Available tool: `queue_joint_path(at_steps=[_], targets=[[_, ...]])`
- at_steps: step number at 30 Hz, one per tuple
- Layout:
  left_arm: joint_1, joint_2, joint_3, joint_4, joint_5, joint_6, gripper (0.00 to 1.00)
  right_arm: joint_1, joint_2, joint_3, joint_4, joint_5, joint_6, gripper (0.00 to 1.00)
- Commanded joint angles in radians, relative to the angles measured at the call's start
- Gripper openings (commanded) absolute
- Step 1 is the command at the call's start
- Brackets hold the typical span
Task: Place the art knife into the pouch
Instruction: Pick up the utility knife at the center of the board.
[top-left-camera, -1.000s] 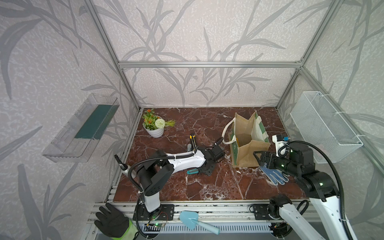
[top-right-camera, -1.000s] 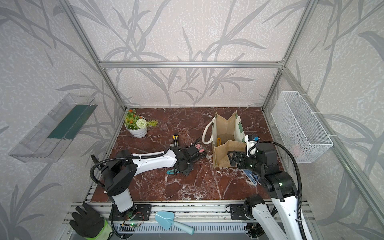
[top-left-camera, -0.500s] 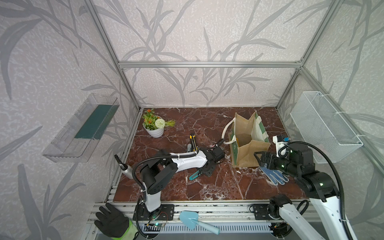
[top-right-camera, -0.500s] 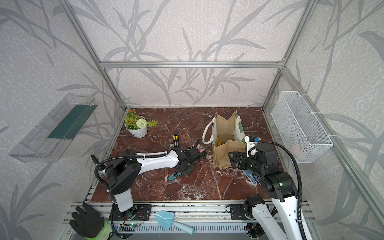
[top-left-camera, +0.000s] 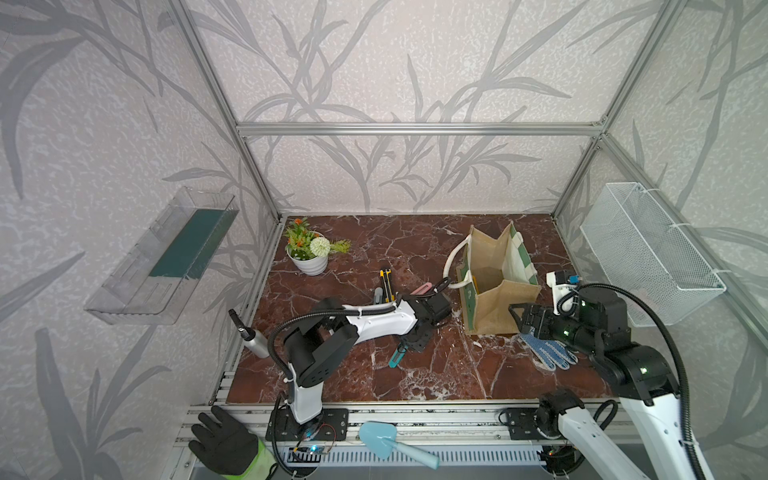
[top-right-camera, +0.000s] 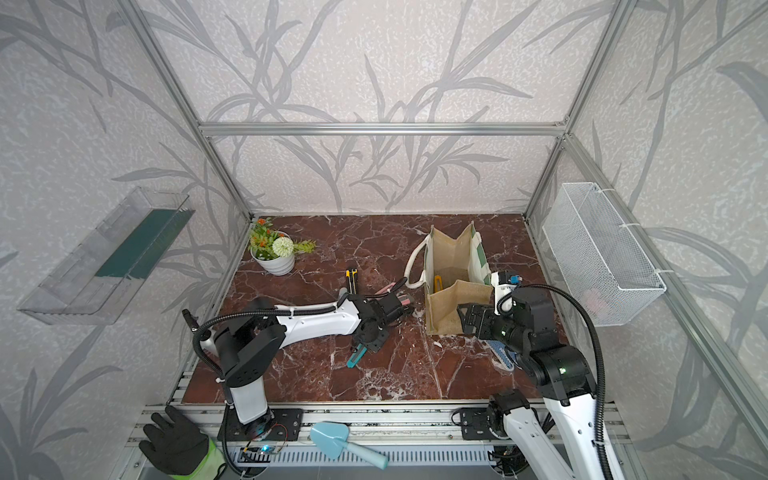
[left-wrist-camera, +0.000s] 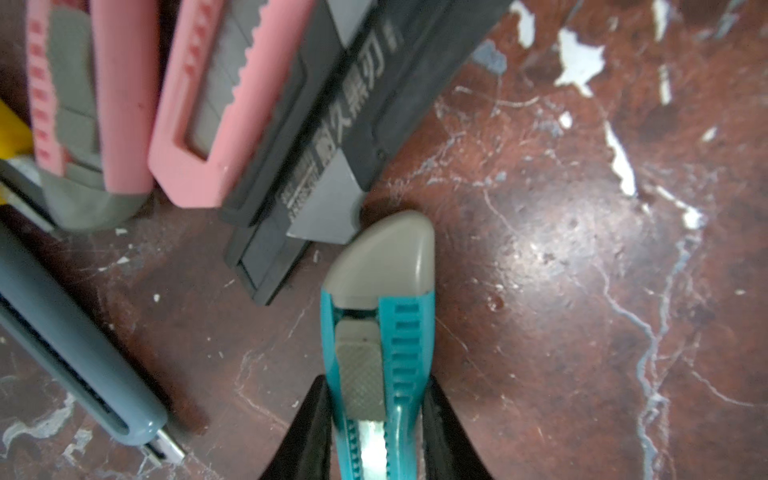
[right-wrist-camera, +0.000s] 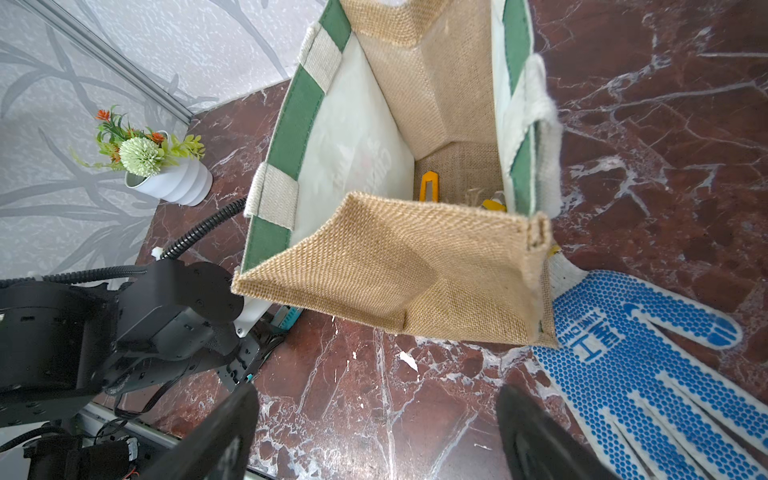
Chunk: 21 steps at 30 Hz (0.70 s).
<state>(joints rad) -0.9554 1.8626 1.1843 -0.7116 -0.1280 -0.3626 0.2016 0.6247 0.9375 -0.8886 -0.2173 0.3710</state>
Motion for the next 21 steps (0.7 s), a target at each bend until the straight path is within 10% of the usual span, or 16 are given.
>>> queue_joint_path(at_steps=[1, 21], targets=[[-0.002, 0.032, 0.020, -0.006, 0.002, -0.009, 0.30, -0.002, -0.007, -0.016, -0.004, 0.009, 0.006, 0.90], [0.027, -0.042, 0.018, 0.010, 0.039, -0.026, 0.28, -0.002, -0.004, -0.014, 0.010, 0.001, 0.010, 0.90]])
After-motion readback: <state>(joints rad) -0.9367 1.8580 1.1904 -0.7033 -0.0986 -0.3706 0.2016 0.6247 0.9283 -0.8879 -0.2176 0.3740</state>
